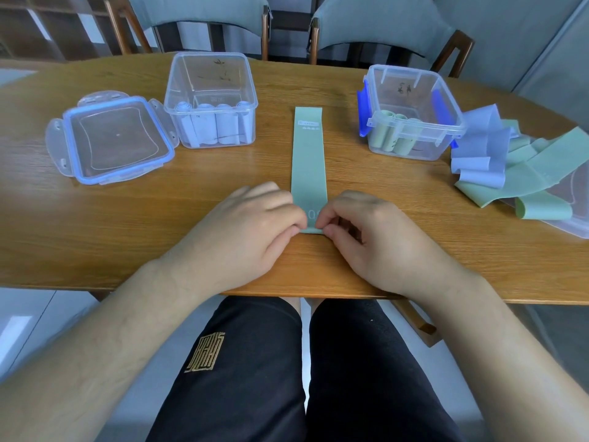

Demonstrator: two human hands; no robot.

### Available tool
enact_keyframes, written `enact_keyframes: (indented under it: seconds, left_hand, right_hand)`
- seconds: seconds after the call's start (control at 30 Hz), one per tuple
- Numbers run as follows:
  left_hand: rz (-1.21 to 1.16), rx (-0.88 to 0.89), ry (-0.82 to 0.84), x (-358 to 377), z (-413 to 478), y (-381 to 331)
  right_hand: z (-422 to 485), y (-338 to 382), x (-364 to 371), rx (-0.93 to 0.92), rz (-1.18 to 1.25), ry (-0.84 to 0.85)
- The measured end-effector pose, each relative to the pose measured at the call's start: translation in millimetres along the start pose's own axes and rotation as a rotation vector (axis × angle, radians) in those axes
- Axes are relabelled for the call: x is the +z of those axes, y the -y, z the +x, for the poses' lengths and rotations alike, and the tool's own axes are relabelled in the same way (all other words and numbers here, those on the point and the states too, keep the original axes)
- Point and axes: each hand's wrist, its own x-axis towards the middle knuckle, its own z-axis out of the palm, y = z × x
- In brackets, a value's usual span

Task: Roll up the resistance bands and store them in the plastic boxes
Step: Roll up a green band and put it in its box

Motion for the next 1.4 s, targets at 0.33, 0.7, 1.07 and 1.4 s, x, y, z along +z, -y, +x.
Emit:
enact_keyframes:
  seconds: [0.33, 0.7, 1.07, 1.4]
  left_hand:
    - [-0.061, -0.057, 0.016, 5.7, 2.3, 1.9]
    - [-0.008, -0.042, -0.016, 6.5, 3.7, 3.4]
    - [-0.073, -0.135, -0.008, 7.4, 14.2, 9.0]
    - [-0.131, -0.160, 0.016, 9.6, 18.7, 15.4]
  right_hand:
    - [1.8, -1.5, 15.1, 0.012, -0.105, -0.126]
    - [-0.8, -5.7, 13.4, -0.027, -0.133, -0.133]
    - [8.2, -4.2, 13.9, 0.010, -0.176, -0.149]
    - [13.5, -8.5, 14.9, 0.025, -0.192, -0.154]
